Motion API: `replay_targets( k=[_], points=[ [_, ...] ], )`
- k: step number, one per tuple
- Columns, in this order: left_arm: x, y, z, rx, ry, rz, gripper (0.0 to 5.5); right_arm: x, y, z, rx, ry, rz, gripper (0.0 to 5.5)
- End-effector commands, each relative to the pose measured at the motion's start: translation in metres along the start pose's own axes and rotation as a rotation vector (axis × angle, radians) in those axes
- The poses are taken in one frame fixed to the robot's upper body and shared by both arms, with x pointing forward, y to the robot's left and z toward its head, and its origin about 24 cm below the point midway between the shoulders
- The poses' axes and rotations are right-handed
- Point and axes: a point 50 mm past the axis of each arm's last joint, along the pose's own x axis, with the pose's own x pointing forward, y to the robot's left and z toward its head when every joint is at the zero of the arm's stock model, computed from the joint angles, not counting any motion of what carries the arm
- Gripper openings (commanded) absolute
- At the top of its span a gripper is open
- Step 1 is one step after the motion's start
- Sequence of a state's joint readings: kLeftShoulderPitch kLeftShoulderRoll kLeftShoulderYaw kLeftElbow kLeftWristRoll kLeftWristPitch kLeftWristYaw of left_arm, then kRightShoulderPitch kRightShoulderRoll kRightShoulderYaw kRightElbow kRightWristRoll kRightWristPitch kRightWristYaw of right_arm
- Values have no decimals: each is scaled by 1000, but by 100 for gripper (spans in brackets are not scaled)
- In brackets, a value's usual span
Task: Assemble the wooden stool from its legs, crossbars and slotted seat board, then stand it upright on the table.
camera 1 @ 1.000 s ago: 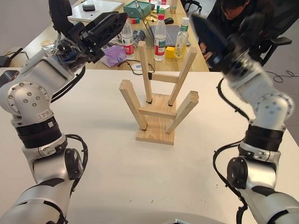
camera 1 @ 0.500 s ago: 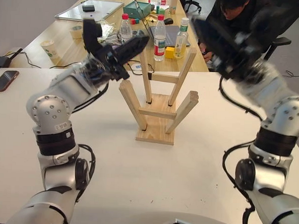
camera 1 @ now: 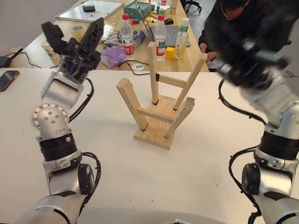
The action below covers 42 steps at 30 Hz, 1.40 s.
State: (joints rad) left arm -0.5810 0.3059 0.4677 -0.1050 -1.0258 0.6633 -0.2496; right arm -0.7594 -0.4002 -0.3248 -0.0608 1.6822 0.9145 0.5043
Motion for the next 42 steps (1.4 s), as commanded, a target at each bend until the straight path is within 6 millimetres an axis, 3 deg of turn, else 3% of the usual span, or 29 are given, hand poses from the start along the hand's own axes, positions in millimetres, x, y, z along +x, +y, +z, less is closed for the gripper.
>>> replay_targets(
  k=[1,3,5,8,13,15,18,22,29,35,39,42],
  points=[
    [-62,37,-42,334,552,309,0,-27,-33,24,-211,7,-359,2],
    [-85,32,-54,429,792,290,0,-50,-54,-5,-362,260,-553,2],
    [-96,27,-60,471,929,243,0,-63,-59,-31,-427,436,-598,2],
    [-108,9,-74,420,1072,127,0,-73,-60,-75,-445,657,-547,2],
    [-123,-22,-101,309,1234,-101,0,-81,-48,-125,-423,861,-453,2],
    [-125,-26,-111,277,1261,-133,0,-80,-45,-136,-413,885,-431,2],
    [-120,-24,-123,261,1260,-137,0,-78,-45,-142,-426,904,-437,2],
    [-125,-4,-139,359,1326,-68,0,-74,-40,-153,-417,950,-406,2],
    [-120,23,-150,462,1368,-28,0,-61,-24,-166,-360,993,-287,2],
    [-91,34,-158,479,1309,-49,0,-53,-22,-173,-349,1003,-239,2],
    [-86,45,-142,501,1235,18,0,-41,-28,-139,-461,949,-310,2],
    [-83,56,-124,521,1158,95,0,-12,-22,-103,-543,848,-334,2]
  ],
)
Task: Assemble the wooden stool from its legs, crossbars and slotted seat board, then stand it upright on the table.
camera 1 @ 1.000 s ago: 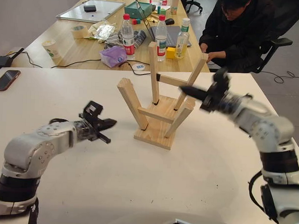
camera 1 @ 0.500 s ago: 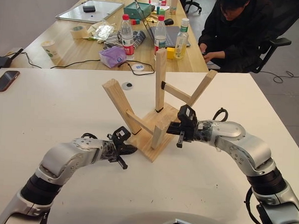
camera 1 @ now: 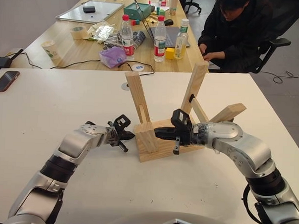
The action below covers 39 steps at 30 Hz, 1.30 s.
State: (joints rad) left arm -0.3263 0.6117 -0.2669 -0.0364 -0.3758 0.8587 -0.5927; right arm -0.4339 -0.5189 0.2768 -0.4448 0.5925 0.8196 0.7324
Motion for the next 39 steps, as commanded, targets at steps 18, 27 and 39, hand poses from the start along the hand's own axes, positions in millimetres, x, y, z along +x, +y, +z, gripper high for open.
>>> replay_targets(
  k=[18,27,39],
  points=[
    [-21,3,19,-172,-271,-10,148,-135,-158,18,-19,9,-579,187],
    [-18,-7,18,-166,-236,-53,167,-109,-114,-82,-158,544,-219,337],
    [-24,6,13,-135,-236,-58,167,-92,-43,-33,-112,424,160,538]
  ],
)
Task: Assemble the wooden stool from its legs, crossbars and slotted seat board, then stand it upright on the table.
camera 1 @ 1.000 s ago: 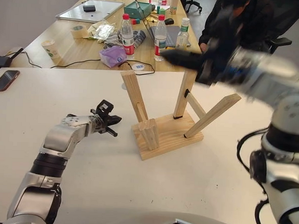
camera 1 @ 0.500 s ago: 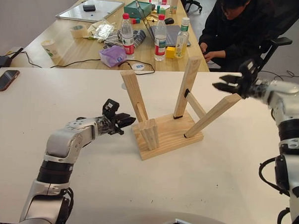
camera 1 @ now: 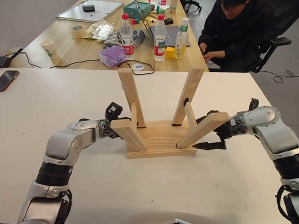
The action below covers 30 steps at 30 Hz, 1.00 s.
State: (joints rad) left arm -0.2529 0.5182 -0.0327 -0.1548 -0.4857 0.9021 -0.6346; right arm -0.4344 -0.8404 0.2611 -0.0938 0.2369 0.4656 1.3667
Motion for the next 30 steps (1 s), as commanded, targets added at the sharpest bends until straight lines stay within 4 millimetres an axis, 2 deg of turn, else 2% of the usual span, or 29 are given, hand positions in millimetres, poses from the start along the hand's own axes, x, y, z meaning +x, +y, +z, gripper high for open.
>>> replay_targets(
  k=[1,5,8,13,18,30],
  points=[
    [-5,14,1,21,-11,7,167,-14,1,1,47,-5,-8,538],
    [-4,25,9,36,-55,-75,167,-37,-21,-13,152,-15,-125,538],
    [0,26,13,47,-65,-149,167,-40,-34,-19,204,-62,-196,538],
    [5,29,12,50,-76,-181,167,-15,-52,-18,288,-204,-237,538],
    [10,31,12,70,-82,-190,167,10,-59,-17,394,-323,-203,538],
    [22,40,8,83,-79,-240,167,35,-64,-29,591,-435,-152,330]
  ],
)
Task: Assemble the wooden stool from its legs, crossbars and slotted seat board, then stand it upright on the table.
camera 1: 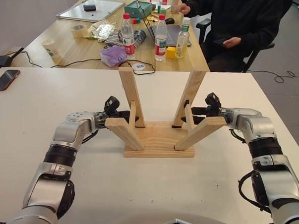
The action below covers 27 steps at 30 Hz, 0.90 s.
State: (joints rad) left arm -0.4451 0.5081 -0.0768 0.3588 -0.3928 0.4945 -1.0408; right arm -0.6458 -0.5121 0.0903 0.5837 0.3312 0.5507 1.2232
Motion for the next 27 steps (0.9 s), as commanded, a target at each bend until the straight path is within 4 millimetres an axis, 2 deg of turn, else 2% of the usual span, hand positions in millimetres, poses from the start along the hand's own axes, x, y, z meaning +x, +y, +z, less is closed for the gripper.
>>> replay_targets(
  k=[1,6,7,10,13,16,20,23,24,27],
  points=[
    [4,5,0,9,11,-3,167,12,1,3,53,-45,35,315],
    [10,6,0,-12,-6,-20,167,17,2,-4,93,-32,54,226],
    [12,7,1,-30,-13,-18,148,17,2,-5,117,-26,62,206],
    [14,9,1,-109,-9,-37,142,17,3,-9,229,-9,91,172],
    [17,11,1,-241,0,-38,142,20,2,-12,378,21,82,166],
    [21,21,-1,-437,35,69,142,25,-2,-16,520,49,23,157],
    [22,36,-15,-556,109,293,142,32,-14,-27,539,110,-147,143],
    [19,40,-18,-554,125,330,142,33,-18,-30,535,105,-194,143],
    [18,41,-17,-556,120,332,179,32,-19,-30,531,99,-200,179],
    [13,44,-15,-566,110,354,214,29,-23,-30,516,89,-234,217]
  ],
)
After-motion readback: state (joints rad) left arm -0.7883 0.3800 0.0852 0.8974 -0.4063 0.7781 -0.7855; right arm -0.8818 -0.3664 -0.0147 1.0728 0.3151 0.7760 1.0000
